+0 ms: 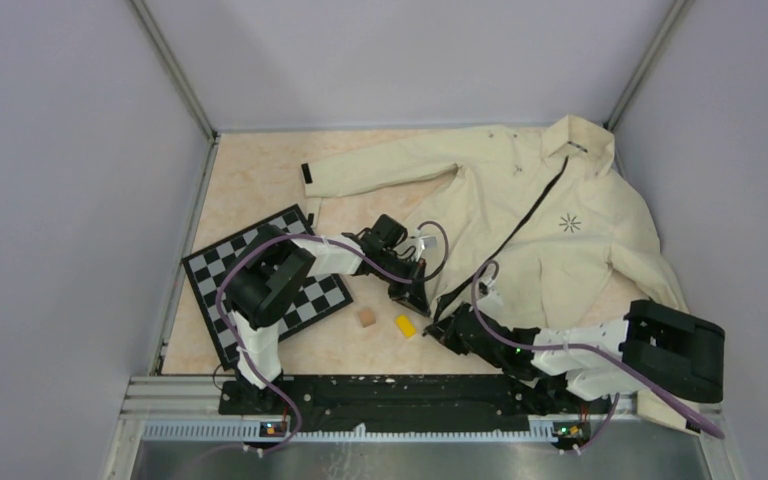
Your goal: Zip up the jacket
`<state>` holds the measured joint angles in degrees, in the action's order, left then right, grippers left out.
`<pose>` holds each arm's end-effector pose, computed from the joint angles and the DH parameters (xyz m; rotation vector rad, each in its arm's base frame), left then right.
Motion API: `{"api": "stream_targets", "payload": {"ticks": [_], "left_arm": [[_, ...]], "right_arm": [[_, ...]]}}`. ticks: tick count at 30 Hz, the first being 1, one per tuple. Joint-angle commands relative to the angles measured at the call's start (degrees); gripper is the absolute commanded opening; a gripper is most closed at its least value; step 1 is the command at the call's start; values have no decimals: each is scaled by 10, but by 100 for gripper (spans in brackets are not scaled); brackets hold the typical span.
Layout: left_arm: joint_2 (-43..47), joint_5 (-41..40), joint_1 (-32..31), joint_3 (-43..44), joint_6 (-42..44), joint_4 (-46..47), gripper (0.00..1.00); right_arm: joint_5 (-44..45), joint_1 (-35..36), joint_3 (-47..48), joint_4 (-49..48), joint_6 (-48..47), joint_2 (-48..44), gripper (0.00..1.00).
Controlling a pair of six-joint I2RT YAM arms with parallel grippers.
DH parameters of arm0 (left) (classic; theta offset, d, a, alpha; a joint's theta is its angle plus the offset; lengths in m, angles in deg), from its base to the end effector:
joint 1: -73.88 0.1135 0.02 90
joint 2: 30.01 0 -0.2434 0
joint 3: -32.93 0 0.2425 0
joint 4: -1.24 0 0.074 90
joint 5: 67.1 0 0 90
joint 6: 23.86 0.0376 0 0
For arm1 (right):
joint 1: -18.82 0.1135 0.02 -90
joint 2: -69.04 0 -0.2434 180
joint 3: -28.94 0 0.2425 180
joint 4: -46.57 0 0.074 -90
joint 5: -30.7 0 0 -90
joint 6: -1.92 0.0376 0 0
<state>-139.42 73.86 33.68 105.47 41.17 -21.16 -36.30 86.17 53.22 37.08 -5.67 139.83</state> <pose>0.2445 -0.2449 0.1136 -0.7075 -2.6267 1.4822 0.0881 0.1729 0.1020 0.5428 2.2928 1.0034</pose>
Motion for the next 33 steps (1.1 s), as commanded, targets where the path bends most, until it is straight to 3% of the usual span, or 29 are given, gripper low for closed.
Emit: {"api": "stream_targets", "payload": {"ticks": [1,4,6,8,11,18,24,29,33], "left_arm": [[5,1,2,-8,8,10,0],[9,-9,2,-16,6,16,0],[14,-17,1,-22,1,24,0],[24,-26,0,-29,-4,37,0],[37,-42,-1,-43,-9,53,0],[50,-64,-16,-74,-13,73,0],[65,-93,-21,-90,-9,70,0],[78,-120,-25,-107,-3,76,0],[81,-132,-29,-104,4,70,0]], "right_arm": [[3,-10,61,128,71,-34,0],[-15,-30,120,276,101,-63,0],[-42,-52,137,300,103,-75,0],[-134,-111,141,310,126,-73,0],[-300,-204,110,259,155,-55,0],[-517,-303,115,155,153,45,0],[-534,-358,131,176,119,57,0],[-530,-433,70,98,153,-15,0],[-576,-483,107,135,100,-5,0]]}}
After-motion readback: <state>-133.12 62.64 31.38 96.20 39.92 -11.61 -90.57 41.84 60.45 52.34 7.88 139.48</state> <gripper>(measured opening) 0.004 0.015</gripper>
